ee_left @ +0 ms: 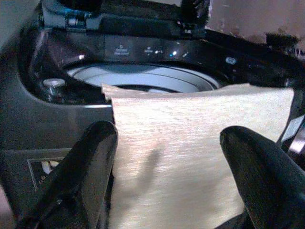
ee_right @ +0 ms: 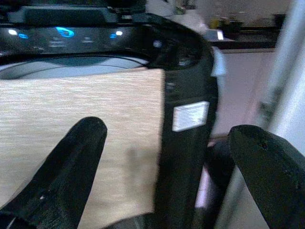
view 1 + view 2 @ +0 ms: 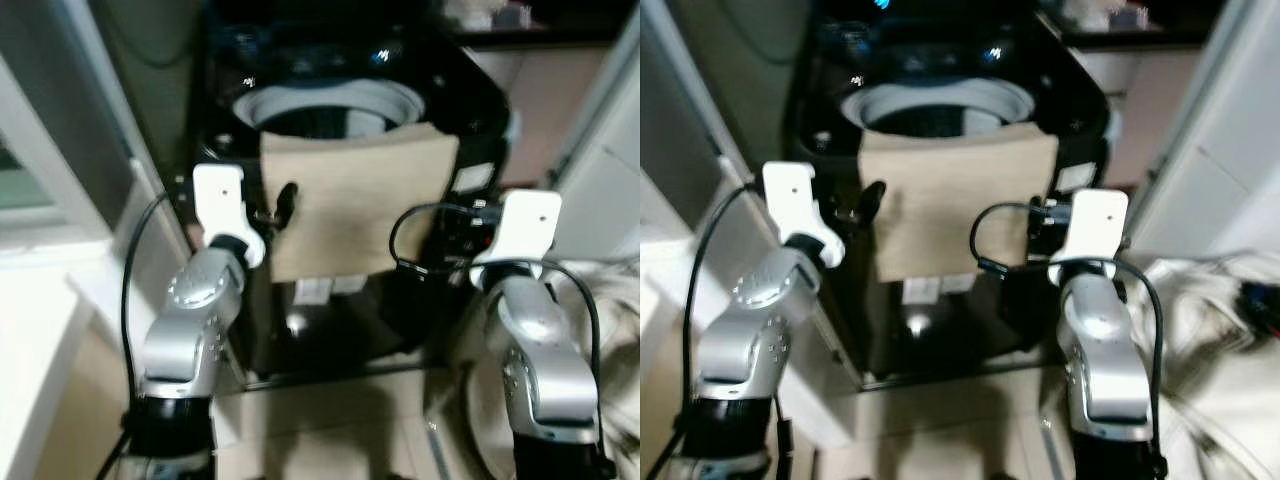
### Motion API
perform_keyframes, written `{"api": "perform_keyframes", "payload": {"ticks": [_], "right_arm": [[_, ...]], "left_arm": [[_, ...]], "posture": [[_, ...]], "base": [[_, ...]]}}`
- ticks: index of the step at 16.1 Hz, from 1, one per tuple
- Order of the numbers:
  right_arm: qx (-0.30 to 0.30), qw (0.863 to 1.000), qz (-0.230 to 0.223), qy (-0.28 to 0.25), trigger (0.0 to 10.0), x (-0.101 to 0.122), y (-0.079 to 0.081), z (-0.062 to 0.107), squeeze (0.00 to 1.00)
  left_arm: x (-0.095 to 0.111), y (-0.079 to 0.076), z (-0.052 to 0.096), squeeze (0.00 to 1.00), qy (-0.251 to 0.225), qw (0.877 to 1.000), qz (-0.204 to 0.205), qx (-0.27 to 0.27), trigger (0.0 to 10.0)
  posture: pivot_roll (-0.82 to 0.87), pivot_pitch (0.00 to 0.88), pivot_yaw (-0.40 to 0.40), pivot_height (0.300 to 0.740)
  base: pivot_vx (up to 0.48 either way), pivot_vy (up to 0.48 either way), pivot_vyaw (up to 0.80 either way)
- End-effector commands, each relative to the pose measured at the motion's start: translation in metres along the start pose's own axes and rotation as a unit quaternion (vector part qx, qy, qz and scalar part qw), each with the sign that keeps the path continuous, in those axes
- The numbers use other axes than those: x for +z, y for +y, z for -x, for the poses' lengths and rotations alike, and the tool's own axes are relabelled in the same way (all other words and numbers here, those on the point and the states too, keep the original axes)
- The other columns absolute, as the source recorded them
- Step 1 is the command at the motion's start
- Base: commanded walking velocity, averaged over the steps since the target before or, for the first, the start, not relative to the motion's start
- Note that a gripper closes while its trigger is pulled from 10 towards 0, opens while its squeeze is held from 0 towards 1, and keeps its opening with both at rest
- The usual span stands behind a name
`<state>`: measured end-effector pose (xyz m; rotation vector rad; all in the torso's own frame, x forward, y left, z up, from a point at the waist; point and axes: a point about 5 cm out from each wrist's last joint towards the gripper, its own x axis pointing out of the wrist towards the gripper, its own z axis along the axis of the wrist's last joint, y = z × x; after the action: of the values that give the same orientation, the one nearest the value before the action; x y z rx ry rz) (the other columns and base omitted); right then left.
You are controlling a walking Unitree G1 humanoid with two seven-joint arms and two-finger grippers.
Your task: Clothes washing
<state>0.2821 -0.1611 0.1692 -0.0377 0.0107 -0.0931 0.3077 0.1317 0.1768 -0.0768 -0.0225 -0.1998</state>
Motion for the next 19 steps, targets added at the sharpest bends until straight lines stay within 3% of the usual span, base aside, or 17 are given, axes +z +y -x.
{"api": "perform_keyframes", "payload": {"ticks": [1,3,6,8,16,19], "right_arm": [[0.007,1.0,0.018,-0.012,10.0,0.007,0.004,0.001,0.0],[0.005,1.0,0.02,-0.009,10.0,0.005,0.004,0.001,0.0],[0.0,1.0,0.016,-0.011,10.0,0.007,0.003,0.002,0.0],[0.003,1.0,0.022,-0.016,10.0,0.01,0.004,0.003,0.0],[0.014,1.0,0.007,-0.018,10.0,0.014,0.001,0.002,0.0],[0.016,1.0,0.013,-0.002,10.0,0.007,0.002,0.006,0.0]], "left_arm": [[0.002,0.002,0.0,0.0,-0.014,0.998,-0.058,0.009,10.0],[0.005,0.002,-0.002,0.0,-0.044,0.998,-0.046,0.025,10.0],[0.01,0.003,-0.004,0.0,-0.053,0.996,-0.061,0.043,10.0],[0.011,-0.007,0.0,0.0,-0.051,0.998,-0.035,-0.027,10.0],[0.015,-0.008,-0.004,0.0,-0.066,0.995,-0.052,-0.047,10.0],[0.011,-0.009,-0.005,0.0,-0.055,0.996,-0.05,-0.049,10.0]], "posture": [[-0.09,0.0,0.024,0.74],[-0.08,0.0,0.026,0.74],[-0.07,0.0,0.025,0.74],[-0.08,0.0,0.022,0.74],[-0.09,0.0,0.016,0.74],[-0.1,0.0,0.02,0.74]], "base": [[0.0,0.0,-0.78],[0.0,0.0,-0.78],[0.0,0.0,-0.78],[0.0,0.0,-0.78],[0.0,0.065,-0.78],[0.0,0.281,0.0]]}}
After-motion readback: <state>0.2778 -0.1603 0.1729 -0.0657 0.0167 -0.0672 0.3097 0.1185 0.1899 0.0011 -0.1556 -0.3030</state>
